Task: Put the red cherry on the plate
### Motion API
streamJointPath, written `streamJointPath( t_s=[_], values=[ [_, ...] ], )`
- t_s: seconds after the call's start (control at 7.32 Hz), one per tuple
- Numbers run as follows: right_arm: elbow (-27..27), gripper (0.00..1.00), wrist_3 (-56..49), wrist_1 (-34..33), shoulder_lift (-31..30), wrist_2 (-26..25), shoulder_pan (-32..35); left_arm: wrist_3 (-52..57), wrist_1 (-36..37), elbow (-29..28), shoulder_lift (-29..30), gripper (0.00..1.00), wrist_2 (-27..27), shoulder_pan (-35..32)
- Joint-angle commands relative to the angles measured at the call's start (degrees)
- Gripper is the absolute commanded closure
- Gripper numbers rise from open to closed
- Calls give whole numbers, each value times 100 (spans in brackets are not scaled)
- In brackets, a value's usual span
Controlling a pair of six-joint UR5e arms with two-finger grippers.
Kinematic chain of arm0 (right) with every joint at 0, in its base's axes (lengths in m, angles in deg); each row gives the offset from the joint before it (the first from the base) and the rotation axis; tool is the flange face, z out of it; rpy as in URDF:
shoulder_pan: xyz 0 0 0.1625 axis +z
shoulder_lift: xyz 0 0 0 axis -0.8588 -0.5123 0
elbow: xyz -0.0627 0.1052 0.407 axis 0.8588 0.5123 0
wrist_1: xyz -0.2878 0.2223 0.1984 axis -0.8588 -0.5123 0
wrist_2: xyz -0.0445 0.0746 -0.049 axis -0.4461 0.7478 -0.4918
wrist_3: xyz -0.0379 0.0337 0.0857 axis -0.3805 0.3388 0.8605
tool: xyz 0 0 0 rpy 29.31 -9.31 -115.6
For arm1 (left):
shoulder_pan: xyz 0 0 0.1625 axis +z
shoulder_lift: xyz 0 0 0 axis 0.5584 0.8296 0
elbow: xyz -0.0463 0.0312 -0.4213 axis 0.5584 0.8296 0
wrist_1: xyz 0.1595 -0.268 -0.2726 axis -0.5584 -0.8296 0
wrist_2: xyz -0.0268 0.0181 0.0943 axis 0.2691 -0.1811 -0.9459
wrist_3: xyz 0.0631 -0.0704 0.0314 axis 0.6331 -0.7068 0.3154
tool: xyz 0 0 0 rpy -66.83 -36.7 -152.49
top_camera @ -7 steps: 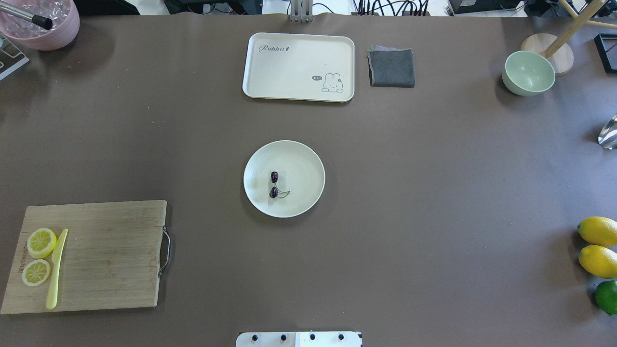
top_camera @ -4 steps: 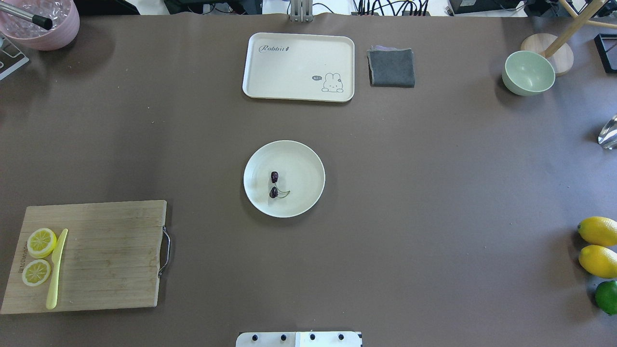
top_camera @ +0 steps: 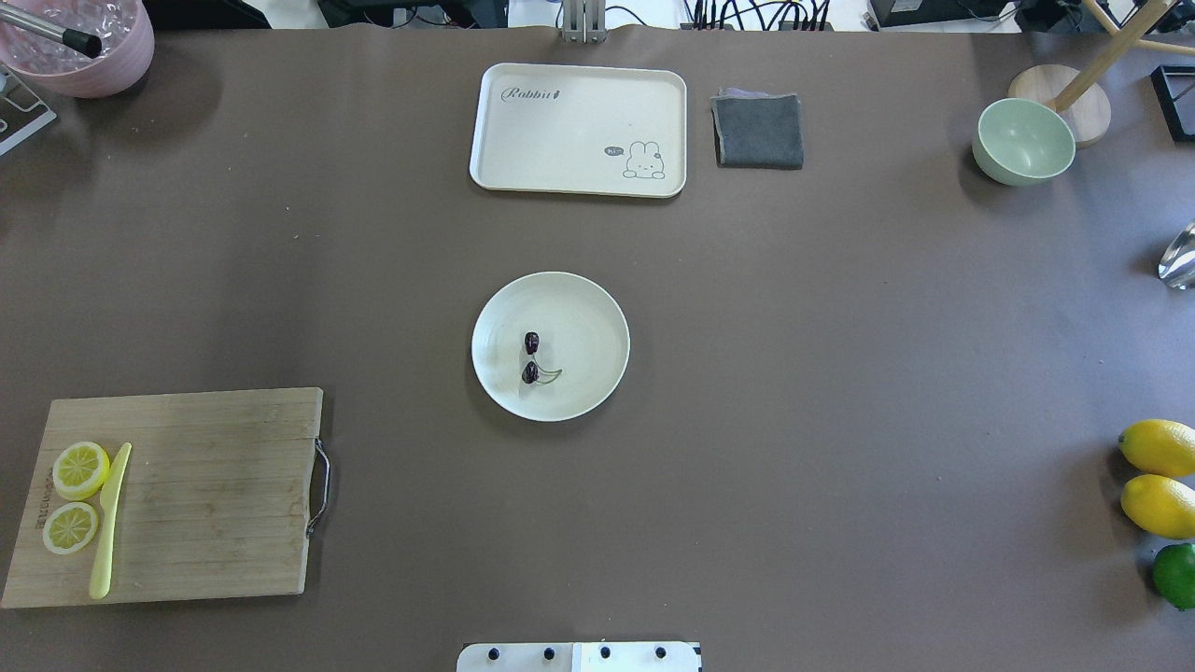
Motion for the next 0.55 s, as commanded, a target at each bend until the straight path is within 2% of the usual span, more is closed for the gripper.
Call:
streamJointPath(
  t_s=[0.0,0.41],
  values=[
    [0,0,0,0,-1,9,-12,15,17,14,5,2,-34,7],
    [0,0,9,9,16,0,-38,15,-10,-3,-65,2,0,16]
  ],
)
